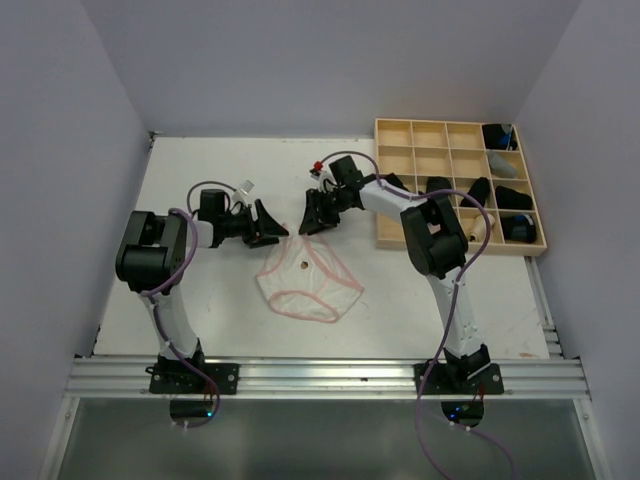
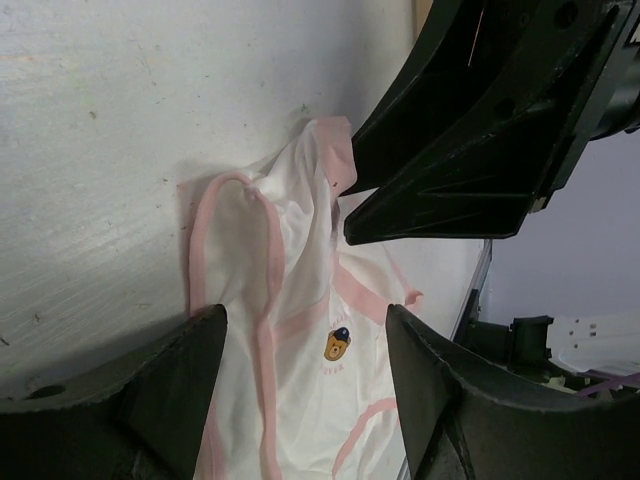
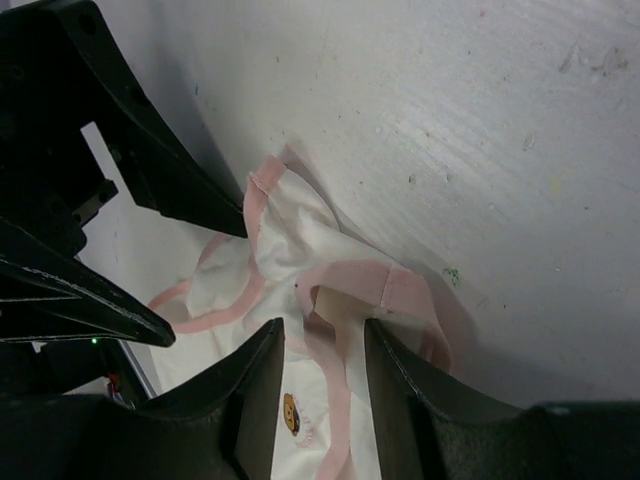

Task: Roll the underwear
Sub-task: Fold the underwear

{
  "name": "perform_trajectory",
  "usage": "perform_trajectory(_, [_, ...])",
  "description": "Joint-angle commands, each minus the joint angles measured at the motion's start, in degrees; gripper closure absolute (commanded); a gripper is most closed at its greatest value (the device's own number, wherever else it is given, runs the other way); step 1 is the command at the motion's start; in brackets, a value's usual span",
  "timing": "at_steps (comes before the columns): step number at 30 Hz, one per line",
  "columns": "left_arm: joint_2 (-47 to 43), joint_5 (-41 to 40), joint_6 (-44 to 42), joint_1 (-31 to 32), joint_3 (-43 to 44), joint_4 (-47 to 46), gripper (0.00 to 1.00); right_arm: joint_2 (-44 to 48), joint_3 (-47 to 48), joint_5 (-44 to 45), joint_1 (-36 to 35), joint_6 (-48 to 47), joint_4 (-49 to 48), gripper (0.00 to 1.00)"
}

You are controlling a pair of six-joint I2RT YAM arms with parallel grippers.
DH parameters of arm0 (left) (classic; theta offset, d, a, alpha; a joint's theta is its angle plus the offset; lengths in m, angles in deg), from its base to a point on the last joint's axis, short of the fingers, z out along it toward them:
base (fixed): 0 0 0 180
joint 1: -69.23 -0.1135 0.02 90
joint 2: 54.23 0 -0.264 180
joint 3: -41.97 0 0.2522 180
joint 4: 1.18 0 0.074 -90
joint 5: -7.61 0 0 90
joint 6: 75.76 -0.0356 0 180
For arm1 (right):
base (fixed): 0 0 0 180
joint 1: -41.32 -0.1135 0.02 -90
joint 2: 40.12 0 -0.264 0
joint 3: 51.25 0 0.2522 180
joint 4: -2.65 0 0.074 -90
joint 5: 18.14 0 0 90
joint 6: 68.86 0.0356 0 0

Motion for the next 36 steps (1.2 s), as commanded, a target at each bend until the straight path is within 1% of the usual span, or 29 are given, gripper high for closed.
perform_trajectory(1, [0.47, -9.13, -4.24, -0.19, -0.05, 5.5, 0.3, -0.45, 3.24, -0.67, -0.23, 2.21, -2.87, 0.59])
perform_trajectory(5, [0.47, -9.74, -4.42, -0.28, -0.23, 5.76, 0.3, -0.54, 2.98, -2.87, -0.14, 3.71, -6.56, 0.59])
perform_trajectory(7, [0.47, -9.83, -4.51, -0.28, -0.23, 5.77, 0.3, -0.71, 2.72, -2.87, -0.14, 3.54, -7.36, 0.66])
perform_trajectory(8, [0.38, -10.27, -4.59, -0.36, -0.31, 6.11, 0.3, -0.8, 2.8, -2.52, 0.03, 3.53, -7.36, 0.75])
perform_trajectory(11, [0.38, -10.62, -4.6, -0.89, -0.49, 6.64, 0.3, -0.8, 2.8, -0.94, 0.91, 2.84, -6.75, 0.89])
perform_trajectory(12, [0.38, -10.71, -4.6, -0.98, -0.66, 6.82, 0.3, -0.72, 2.72, -0.33, 1.17, 2.66, -6.57, 0.96])
perform_trajectory(13, [0.12, -10.89, -4.77, -1.15, -0.84, 6.91, 0.3, -0.63, 2.54, 0.2, 1.7, 2.31, -6.66, 1.0])
perform_trajectory(20, [-0.85, -11.94, -5.56, -2.03, -2.42, 7.44, 0.3, 0.16, 2.45, 1.26, 3.55, 1.51, -7.44, 1.0])
perform_trajectory(29, [-1.46, -12.82, -6.62, -2.21, -3.3, 8.4, 0.3, -2.3, 5.26, 3.45, 3.72, -0.24, -5.43, 1.0])
perform_trajectory(33, [-1.99, -13.08, -7.05, -2.56, -3.74, 8.49, 0.3, -2.91, 4.92, 0.39, 3.72, -0.51, -5.51, 1.0])
perform_trajectory(36, [-2.43, -12.38, -7.06, -3.09, -3.92, 7.61, 0.3, -2.65, 4.48, -2.42, 3.29, -0.25, -5.96, 0.89])
